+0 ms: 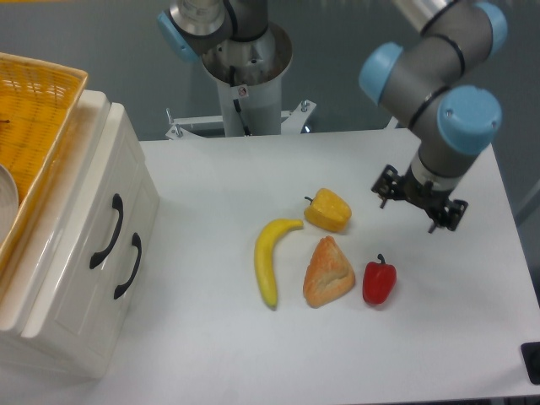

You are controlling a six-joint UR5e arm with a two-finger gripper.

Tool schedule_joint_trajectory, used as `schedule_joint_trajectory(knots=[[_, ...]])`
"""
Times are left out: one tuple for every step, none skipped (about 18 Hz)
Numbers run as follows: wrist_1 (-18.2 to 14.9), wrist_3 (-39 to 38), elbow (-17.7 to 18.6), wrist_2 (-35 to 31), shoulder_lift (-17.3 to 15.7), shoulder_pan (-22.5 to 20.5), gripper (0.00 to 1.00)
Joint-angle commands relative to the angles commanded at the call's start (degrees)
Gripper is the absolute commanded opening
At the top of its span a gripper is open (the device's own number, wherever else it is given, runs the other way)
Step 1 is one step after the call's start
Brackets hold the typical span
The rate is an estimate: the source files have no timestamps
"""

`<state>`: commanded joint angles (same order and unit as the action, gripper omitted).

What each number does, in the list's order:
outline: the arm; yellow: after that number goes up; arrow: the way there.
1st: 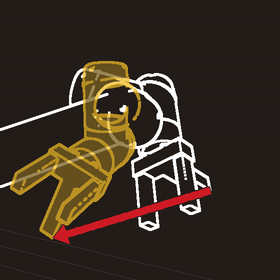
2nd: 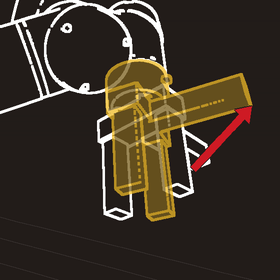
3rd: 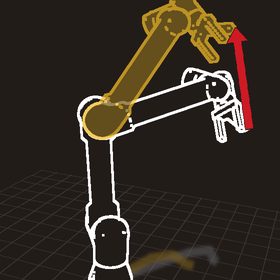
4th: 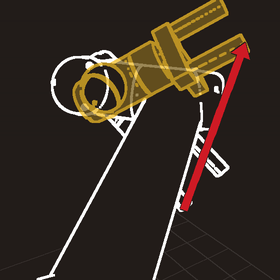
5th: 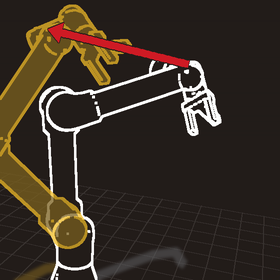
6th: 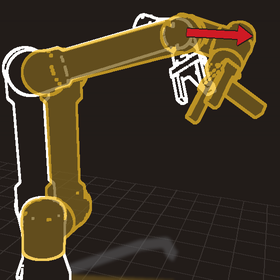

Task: Slide the top white drawer open
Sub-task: 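Move the gripper across the table toward the upper drawer's black handle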

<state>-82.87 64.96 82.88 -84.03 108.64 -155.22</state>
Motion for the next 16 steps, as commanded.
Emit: schedule_joint_trajectory(knots=[[-1.1,-1.4,-0.2,0.0,-0.5,0.9,1.0],[-2.0,-3.2,-0.2,0.0,-1.0,1.5,1.0],[-2.5,-4.7,-0.2,0.1,-1.1,2.1,1.0],[-2.9,-6.1,-0.2,0.2,-1.2,3.0,1.0],[-3.3,-7.7,-0.2,0.2,-1.6,3.9,1.0],[-3.8,-12.9,0.0,1.1,-1.8,6.1,0.99],[-3.8,-14.9,0.2,1.9,-1.9,6.8,0.99],[-3.9,-16.5,0.2,3.0,-1.9,7.8,0.99],[-3.9,-18.0,0.2,4.3,-1.9,8.9,0.99],[-3.7,-19.1,0.2,5.4,-1.9,10.0,0.99],[-3.6,-19.9,0.1,6.3,-1.9,11.0,0.99],[-3.7,-20.9,0.2,7.1,-1.9,12.0,0.99],[-3.8,-22.0,0.3,7.7,-1.9,13.2,0.99],[-3.9,-23.2,0.5,8.0,-1.9,14.2,0.99],[-3.8,-24.8,0.4,8.1,-1.9,15.5,0.99],[-3.7,-26.6,0.4,8.2,-1.9,16.8,0.99]])
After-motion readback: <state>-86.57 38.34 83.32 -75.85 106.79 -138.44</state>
